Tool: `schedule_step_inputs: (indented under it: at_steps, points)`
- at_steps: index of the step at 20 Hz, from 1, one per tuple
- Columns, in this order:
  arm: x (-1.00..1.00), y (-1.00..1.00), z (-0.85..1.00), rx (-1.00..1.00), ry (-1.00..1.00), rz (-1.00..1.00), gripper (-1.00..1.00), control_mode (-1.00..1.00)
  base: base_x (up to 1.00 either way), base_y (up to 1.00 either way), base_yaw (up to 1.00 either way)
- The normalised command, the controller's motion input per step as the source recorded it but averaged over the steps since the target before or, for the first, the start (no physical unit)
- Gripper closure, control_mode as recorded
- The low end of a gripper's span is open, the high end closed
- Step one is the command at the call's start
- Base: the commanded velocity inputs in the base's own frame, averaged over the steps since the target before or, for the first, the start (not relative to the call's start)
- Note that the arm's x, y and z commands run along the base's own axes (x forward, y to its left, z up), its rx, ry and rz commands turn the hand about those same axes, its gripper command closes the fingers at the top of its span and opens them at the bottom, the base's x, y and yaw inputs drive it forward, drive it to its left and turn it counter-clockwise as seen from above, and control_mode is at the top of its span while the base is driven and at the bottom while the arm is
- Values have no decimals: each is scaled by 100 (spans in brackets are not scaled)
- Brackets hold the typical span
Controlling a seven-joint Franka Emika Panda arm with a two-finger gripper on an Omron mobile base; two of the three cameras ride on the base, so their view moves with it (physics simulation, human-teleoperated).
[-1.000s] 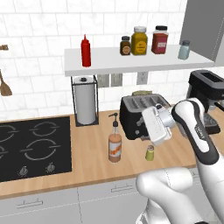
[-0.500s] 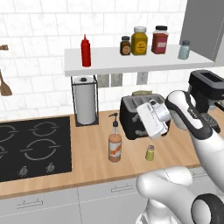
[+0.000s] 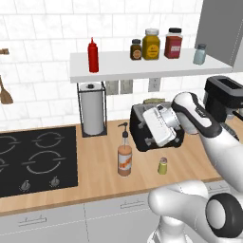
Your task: Put the shaker and condiment bottle from the counter next to their counterparts in the cabinet.
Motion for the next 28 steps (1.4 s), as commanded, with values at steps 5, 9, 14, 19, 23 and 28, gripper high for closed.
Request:
schedule_step_inputs:
  at_steps: [5,9,14,19,23,28]
  points:
    - [0,17,-15,0,-3,-3,-100,-100,0,0,0]
    - [0,32,-8,0,-3,-13,-100,-100,0,0,0]
    - [25,14,0,1,4,-7,-100,-100,0,0,0]
    - [4,0,0,-1,14,0,-100,-100,0,0,0]
    - [12,1,0,0,7,0,-100,-100,0,0,0]
    - [9,16,0,0,2,0,-100,-100,0,0,0]
